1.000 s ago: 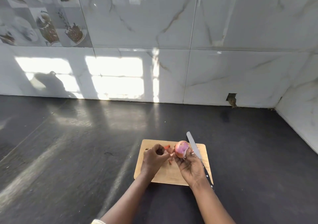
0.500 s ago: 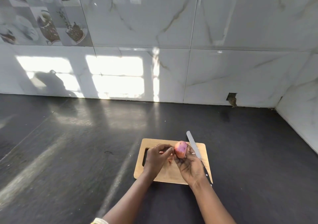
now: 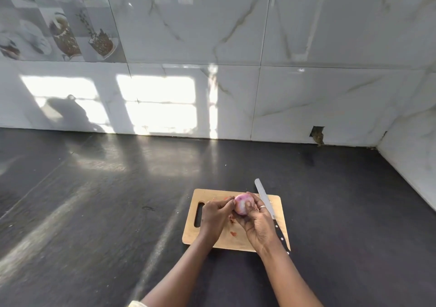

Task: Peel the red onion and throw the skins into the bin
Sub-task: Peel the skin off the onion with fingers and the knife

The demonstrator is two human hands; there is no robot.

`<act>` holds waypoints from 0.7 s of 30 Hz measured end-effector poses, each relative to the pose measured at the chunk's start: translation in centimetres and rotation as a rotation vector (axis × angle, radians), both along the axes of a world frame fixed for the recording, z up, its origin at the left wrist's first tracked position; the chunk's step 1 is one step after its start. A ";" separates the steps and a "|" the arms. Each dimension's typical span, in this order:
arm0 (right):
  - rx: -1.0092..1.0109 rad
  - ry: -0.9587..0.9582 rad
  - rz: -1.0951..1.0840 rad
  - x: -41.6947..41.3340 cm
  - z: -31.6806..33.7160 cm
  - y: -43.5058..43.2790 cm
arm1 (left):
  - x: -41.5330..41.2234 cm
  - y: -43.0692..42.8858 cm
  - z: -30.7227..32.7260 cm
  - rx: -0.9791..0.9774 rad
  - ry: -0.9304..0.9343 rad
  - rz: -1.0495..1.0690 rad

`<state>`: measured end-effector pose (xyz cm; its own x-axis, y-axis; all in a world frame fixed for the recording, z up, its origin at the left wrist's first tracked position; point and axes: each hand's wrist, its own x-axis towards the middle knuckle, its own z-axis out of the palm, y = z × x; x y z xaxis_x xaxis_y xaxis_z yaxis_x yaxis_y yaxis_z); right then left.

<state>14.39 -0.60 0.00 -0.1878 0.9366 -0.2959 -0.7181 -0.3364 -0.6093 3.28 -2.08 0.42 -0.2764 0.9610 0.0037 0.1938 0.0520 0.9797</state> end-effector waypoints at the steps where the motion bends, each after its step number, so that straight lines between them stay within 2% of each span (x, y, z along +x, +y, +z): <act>1: 0.001 -0.009 0.002 -0.1 0.0 0.0 | 0.1 0.1 0.0 -0.018 -0.050 0.008; 10: 0.024 -0.092 -0.010 0.0 -0.2 0.3 | 0.7 0.1 0.5 -0.111 -0.426 0.071; 15: 0.047 -0.099 -0.032 -0.1 -0.2 0.2 | 0.9 0.1 0.5 -0.110 -0.516 0.047; 21: 0.045 -0.120 -0.033 -0.2 -0.5 0.3 | 0.7 0.5 0.3 -0.149 -0.516 0.054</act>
